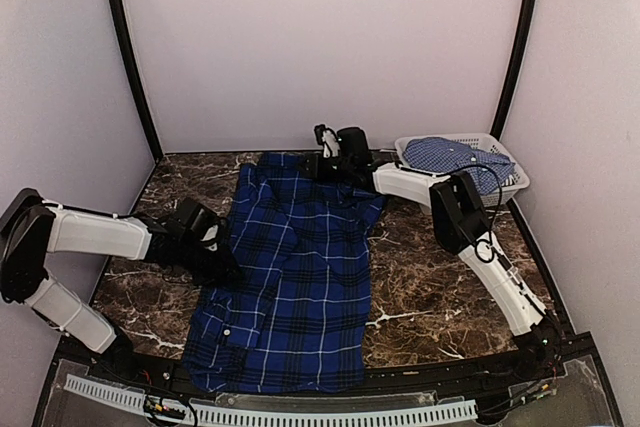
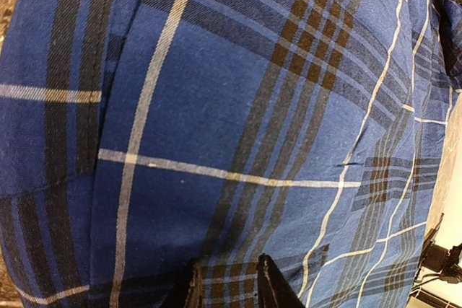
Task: Fold and stack the long sleeve shirts
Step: Smooth out the 1/3-folded shirt at the center of the board.
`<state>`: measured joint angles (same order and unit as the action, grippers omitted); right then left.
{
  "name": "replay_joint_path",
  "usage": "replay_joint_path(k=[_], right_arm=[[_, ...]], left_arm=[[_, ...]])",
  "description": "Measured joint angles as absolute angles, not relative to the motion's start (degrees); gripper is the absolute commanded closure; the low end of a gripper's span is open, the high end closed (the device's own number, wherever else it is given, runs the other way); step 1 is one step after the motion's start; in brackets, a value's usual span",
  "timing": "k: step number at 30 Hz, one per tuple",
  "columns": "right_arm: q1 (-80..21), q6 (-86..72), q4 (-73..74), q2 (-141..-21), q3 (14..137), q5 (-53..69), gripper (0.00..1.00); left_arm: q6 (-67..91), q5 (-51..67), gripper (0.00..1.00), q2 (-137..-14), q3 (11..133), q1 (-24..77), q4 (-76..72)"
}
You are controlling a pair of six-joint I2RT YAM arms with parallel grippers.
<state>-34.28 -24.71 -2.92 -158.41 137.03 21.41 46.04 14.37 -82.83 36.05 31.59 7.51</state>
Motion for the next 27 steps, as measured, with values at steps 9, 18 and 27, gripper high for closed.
replay_joint_path(k=[9, 18, 27], right_arm=[[-32.1, -31.3, -7.9, -161.2, 137.8, 22.5, 1.0], [-30.7, -31.4, -9.3, -161.2, 138.0, 23.8, 0.5], [-30.7, -22.9, -3.7, -158.7, 133.8, 24.8, 0.43]], left_arm=[[45.2, 15.2, 0.75, -85.2, 37.5, 31.6, 8.0], [44.4, 15.8, 0.75, -85.6, 37.6, 31.6, 8.0], [43.7, 16.3, 0.75, -86.3, 38.3, 31.6, 8.3]])
